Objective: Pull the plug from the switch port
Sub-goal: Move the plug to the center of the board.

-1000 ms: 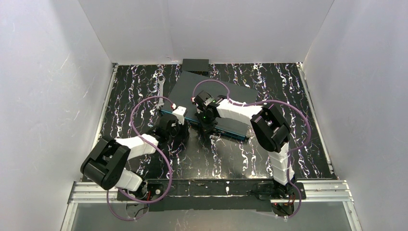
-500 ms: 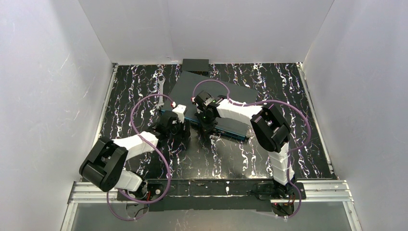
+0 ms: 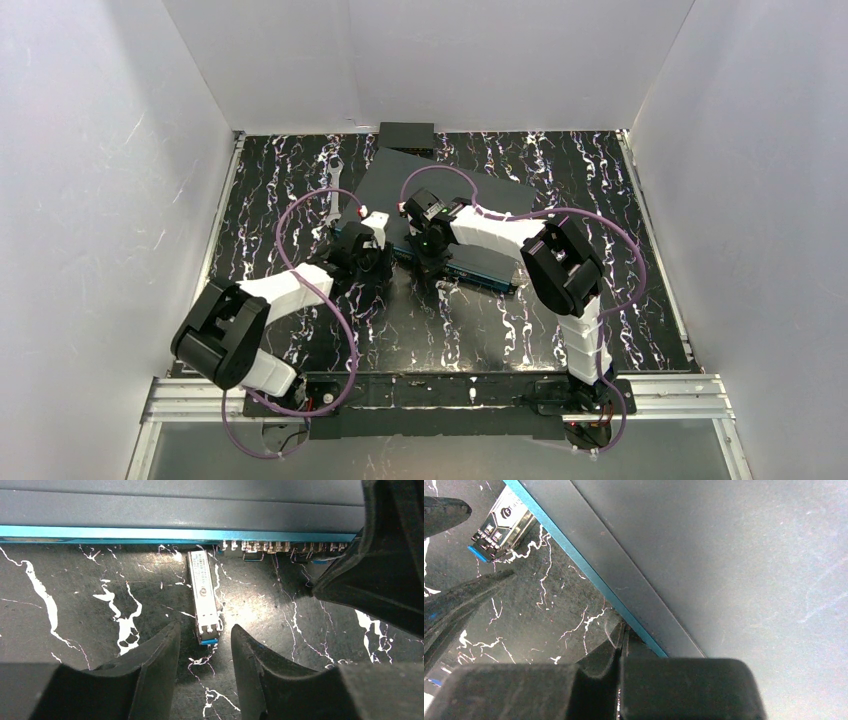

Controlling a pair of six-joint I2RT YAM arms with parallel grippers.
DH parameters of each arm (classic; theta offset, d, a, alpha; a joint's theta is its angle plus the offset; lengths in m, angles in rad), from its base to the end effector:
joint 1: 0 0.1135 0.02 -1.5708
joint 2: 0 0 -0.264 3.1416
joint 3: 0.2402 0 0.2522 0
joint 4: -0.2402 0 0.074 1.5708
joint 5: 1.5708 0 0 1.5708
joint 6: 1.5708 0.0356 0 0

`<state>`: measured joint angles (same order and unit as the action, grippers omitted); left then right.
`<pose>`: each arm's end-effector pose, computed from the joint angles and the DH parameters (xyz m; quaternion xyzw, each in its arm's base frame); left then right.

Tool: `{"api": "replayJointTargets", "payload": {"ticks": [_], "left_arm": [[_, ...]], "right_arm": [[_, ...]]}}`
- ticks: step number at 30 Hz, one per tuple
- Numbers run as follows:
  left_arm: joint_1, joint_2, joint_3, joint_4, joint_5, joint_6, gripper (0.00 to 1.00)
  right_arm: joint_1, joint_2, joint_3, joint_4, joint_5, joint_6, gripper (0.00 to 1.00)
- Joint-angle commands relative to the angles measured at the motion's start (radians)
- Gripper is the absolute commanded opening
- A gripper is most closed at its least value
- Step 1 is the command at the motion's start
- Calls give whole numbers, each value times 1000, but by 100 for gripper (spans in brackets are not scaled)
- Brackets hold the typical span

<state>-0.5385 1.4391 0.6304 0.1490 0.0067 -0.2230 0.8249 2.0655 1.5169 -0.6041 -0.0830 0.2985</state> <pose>0.2441 -0.1461 0.1723 0.1425 0.8866 -0.1663 0.4073 0.2897 0.3179 0.1693 -0.2626 0.9415 0.1448 0.1539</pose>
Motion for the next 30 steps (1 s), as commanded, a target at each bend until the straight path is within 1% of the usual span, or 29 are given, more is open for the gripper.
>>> {"api": "replayJointTargets", "payload": {"ticks": [1,5,6,9,10,15,19,22,23,27,30], "left_arm": [[6,10,35,-29,-13,6,38],[8,-7,35,-28,-15,9,26],[8,-12,35,-28,-14,10,22],[8,-21,31,-29,-17,15,3],[8,-24,27,-28,-20,15,0],[12,-59,-3,-29,-58,-4,0],[17,-132,-34,-58,-128,-18,0],[20,-182,-35,-136,-217,-44,0],[23,-195,-29,-187,-252,-58,0],[33,-228,2,-356,-398,-163,0],[47,-254,5,-386,-371,-194,0]], "right_arm": [[-49,44,11,165,101,-25,1],[-49,44,10,165,98,-28,1],[-49,44,9,165,97,-29,1],[-49,45,9,167,91,-30,1],[-49,45,9,167,90,-30,1],[-49,42,6,167,90,-32,1],[-49,42,5,166,90,-32,1],[-49,42,5,166,90,-32,1],[-49,41,6,164,89,-30,1],[-49,28,11,162,90,-28,1],[-49,16,13,162,54,-24,1]]}}
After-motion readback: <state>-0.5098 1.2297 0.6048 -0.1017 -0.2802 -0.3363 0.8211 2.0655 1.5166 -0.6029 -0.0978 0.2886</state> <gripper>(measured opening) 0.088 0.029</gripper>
